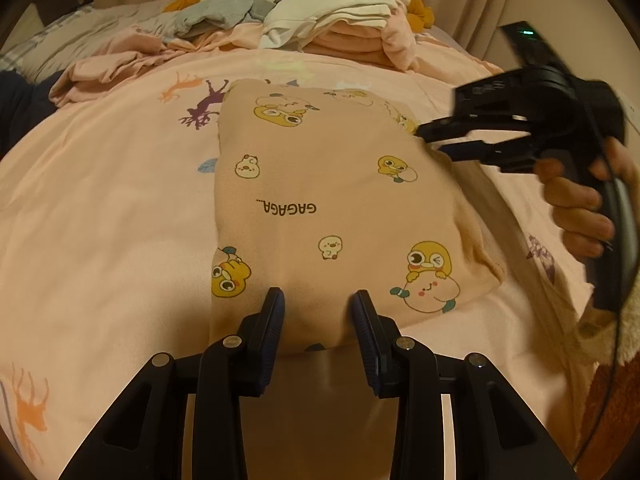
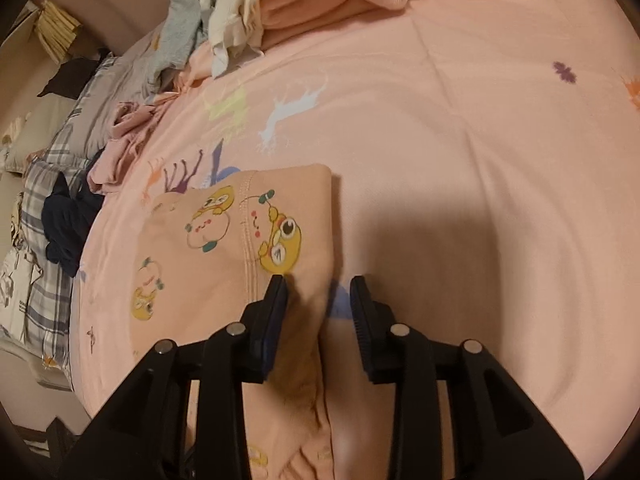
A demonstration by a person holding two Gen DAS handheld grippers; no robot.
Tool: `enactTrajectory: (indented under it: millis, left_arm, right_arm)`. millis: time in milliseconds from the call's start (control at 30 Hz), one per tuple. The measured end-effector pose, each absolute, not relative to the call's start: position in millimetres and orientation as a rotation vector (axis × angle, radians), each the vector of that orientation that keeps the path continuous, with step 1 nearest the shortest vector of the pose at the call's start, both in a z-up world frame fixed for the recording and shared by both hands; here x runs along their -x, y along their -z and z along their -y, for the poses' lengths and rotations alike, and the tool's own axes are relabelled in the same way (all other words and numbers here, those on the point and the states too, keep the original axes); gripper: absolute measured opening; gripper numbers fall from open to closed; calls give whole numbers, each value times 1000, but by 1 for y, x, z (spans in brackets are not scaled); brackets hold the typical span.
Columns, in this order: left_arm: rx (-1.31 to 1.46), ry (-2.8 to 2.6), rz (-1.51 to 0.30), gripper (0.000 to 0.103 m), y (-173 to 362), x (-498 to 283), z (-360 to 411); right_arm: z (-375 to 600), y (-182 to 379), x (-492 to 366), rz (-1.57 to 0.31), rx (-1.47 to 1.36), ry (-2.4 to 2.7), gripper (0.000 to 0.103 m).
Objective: Fold small clothes
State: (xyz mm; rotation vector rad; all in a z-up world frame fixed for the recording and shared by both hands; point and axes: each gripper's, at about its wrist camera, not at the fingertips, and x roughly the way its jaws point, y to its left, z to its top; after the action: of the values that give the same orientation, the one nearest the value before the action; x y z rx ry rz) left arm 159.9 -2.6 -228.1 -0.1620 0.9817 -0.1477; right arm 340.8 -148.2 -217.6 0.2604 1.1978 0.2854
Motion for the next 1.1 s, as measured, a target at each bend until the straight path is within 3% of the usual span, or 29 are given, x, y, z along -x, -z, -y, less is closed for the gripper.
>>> enactTrajectory:
  millis: [167, 433, 667, 900, 933, 967, 1033, 1100]
  left_arm:
    - [241, 117, -1020, 37, 207, -162, -3]
    - [215, 39, -791, 37, 114, -126, -11]
    - [222, 56, -662, 37, 58, -92, -6]
    - [194, 3, -616, 38, 41, -73, -3]
    - [206, 4, -611, 48, 40, -73, -4]
    - [219, 14, -599, 66, 39, -71, -6]
    - [246, 37, -567, 79, 34, -64, -8]
    - [267, 58, -537, 86, 29, -58, -12]
  right_arm:
    - [165, 177, -301, -1096, -218, -222, 32]
    - [197, 100, -201, -862, -215, -160, 34]
    - [190, 82, -146, -799, -184, -156, 34]
    - [179, 69, -118, -779, -124, -162, 34]
    - [180, 66, -116, -776, -134, -173, 34]
    - [180, 65, -113, -774, -140, -171, 34]
    - [180, 58, -107, -767, -136, -146, 37]
    - [180, 53, -102, -754, -117, -124, 49]
